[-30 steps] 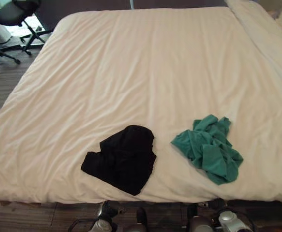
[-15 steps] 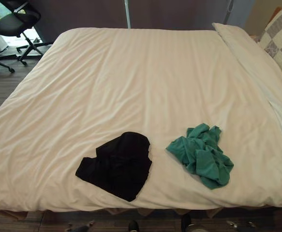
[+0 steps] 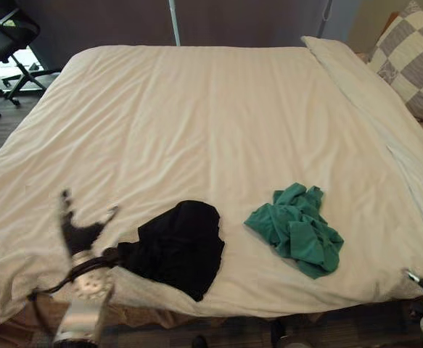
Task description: Tidy up the quilt and then pick up the clothes from the bed and put them into the laundry hamper.
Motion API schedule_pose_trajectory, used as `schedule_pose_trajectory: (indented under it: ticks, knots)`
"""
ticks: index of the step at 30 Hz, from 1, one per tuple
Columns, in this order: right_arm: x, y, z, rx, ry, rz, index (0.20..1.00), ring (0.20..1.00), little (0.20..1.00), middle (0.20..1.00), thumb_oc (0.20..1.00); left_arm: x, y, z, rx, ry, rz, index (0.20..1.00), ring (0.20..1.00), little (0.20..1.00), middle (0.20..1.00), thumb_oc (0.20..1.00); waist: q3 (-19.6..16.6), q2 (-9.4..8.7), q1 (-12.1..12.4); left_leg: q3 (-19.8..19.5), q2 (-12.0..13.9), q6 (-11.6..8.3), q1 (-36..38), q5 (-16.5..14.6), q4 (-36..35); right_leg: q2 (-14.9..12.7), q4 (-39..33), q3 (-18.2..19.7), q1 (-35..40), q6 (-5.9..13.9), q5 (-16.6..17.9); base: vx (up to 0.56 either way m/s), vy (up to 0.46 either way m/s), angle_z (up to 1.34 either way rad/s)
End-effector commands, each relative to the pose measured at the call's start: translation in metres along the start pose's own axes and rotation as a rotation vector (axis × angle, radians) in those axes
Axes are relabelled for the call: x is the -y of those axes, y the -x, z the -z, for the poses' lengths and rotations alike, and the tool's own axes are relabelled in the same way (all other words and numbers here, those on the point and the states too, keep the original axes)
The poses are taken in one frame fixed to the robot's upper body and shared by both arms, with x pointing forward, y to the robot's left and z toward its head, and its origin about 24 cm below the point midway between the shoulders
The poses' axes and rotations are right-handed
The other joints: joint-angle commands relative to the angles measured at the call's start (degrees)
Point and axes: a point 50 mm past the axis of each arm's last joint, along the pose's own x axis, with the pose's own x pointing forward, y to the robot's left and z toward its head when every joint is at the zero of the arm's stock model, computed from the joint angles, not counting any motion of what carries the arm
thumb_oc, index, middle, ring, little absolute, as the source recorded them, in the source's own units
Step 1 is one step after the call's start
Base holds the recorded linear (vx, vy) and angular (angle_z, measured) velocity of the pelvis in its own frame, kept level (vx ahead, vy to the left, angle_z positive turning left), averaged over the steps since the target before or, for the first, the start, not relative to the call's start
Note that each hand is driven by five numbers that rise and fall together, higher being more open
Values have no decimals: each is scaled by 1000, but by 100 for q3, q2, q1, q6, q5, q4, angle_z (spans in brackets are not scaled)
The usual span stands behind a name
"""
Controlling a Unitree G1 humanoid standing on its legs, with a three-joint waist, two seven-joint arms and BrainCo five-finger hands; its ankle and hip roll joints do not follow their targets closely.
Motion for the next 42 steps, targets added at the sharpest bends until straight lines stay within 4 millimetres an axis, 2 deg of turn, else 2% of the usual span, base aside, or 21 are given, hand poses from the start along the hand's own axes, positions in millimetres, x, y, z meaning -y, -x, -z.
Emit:
schedule_pose_trajectory:
  ticks: [1, 2, 3, 4, 8, 15, 16, 22, 27, 30, 31, 32, 33, 34, 35, 36, 42]
  knots:
    - [7, -25, -41, 166, 43, 45, 1000, 1000, 1000, 1000, 1000, 13, -24, -18, 119, -72, 91, 1000, 1000, 1000, 1000, 1000, 80, -91, -157, 358, 108, -121, 233, -375, -35, -24, 15, 164, 383, 154, -623, 18, 16, -14]
    - [29, -38, -47, 197, 59, 52, 1000, 1000, 1000, 1000, 1000, -117, -62, -29, 80, -200, -142, 1000, 1000, 1000, 1000, 1000, 67, 10, -47, 383, 118, -136, 244, -324, -35, -20, 15, 165, 390, 166, -610, 65, 47, -21]
    - [18, -31, -66, 277, 43, 31, 1000, 1000, 1000, 1000, 1000, -64, -58, -44, 181, -95, -2, 1000, 1000, 1000, 1000, 1000, 56, 21, -115, 367, 87, -140, 307, -383, -35, -41, 15, 164, 448, 195, -637, 44, 46, -24]
    - [19, -31, -65, 276, 43, 33, 1000, 1000, 1000, 1000, 1000, -63, -58, -44, 181, -95, -2, 1000, 1000, 1000, 1000, 1000, 46, 26, -103, 370, 93, -140, 279, -351, -35, -35, 15, 169, 418, 186, -608, 46, 24, -10]
    - [13, -30, -72, 304, 48, 14, 1000, 1000, 1000, 1000, 1000, -51, -51, -40, 180, -276, 129, 1000, 1000, 1000, 1000, 1000, 21, 27, -121, 379, 95, -136, 308, -372, -35, -35, 15, 180, 432, 180, -625, 19, -6, 13]
    - [5, -25, -100, 422, 37, -32, 1000, 1000, 1000, 1000, 1000, -24, -41, 0, 33, -510, 288, 1000, 1000, 1000, 1000, 1000, 95, 42, -198, 487, 109, -136, 292, -377, -35, -22, 15, 228, 366, 182, -620, 15, -7, -8]
    - [6, -24, -106, 448, 42, -24, 1000, 1000, 1000, 1000, 1000, -15, -40, -1, 38, -532, 324, 1000, 1000, 1000, 1000, 1000, 136, 52, -202, 494, 102, -131, 273, -381, -35, -22, 15, 229, 346, 181, -622, 13, -6, -21]
    - [8, -25, -124, 505, 13, 4, 1000, 1000, 1000, 1000, 1000, 5, -40, -16, 124, -563, 392, 1000, 1000, 1000, 1000, 1000, 327, 91, -224, 468, 85, -120, 57, -340, -35, -35, 15, 253, 151, 176, -601, -41, -9, 1]
    - [8, -28, -157, 607, -33, 31, 1000, 1000, 1000, 1000, 1000, 37, -46, -31, 220, -585, 458, 1000, 1000, 1000, 1000, 1000, 597, 151, -277, 487, 53, -98, -351, -230, -35, -59, 15, 363, -299, 176, -471, -133, 9, -1]
    - [4, -28, -176, 667, -57, 38, 1000, 1000, 1000, 1000, 1000, 61, -44, -20, 193, -597, 510, 1000, 1000, 1000, 1000, 1000, 683, 179, -317, 538, 45, -82, -528, -180, -35, -55, 46, 422, -533, 170, -413, -90, 22, -9]
    - [4, -28, -184, 690, -57, 43, 1000, 1000, 1000, 1000, 1000, 69, -44, -17, 182, -598, 525, 837, 837, 837, 837, 837, 718, 195, -319, 560, 41, -79, -579, -169, -35, -57, 59, 440, -615, 171, -390, -72, 21, -10]
    - [3, -28, -189, 710, -63, 45, 1000, 1000, 1000, 1000, 1000, 74, -42, -12, 166, -599, 541, 624, 624, 624, 624, 624, 744, 200, -310, 563, 34, -76, -613, -159, -35, -53, 73, 457, -663, 172, -377, -56, 27, -20]
    - [3, -27, -200, 747, -65, 51, 1000, 1000, 1000, 1000, 1000, 82, -37, -3, 132, -605, 578, 454, 454, 454, 454, 454, 776, 207, -299, 578, 30, -72, -653, -144, -35, -56, 94, 466, -726, 173, -364, -34, 16, -18]
    - [3, -27, -201, 748, -65, 52, 1000, 1000, 1000, 1000, 1000, 82, -38, -3, 133, -604, 577, 363, 363, 363, 363, 363, 776, 212, -297, 581, 30, -72, -659, -143, -35, -55, 99, 470, -736, 173, -365, -17, 16, -14]
    - [4, -26, -205, 764, -67, 55, 1000, 1000, 1000, 1000, 1000, 84, -35, 0, 124, -610, 594, 200, 200, 200, 200, 200, 784, 212, -280, 582, 31, -69, -663, -138, -35, -57, 111, 463, -755, 172, -359, 0, 0, 0]
    - [4, -26, -213, 789, -72, 61, 1000, 1000, 1000, 1000, 1000, 87, -29, 6, 101, -609, 625, 200, 200, 200, 200, 200, 799, 209, -234, 582, 30, -68, -679, -126, -35, -59, 128, 446, -769, 170, -359, 0, 0, 0]
    - [8, -24, -227, 846, -56, 65, 1000, 1000, 1000, 1000, 1000, 77, -24, 16, 70, -642, 639, 200, 200, 200, 200, 200, 795, 211, -128, 543, 22, -73, -690, -117, -35, -57, 132, 399, -771, 156, -369, 0, 0, 0]
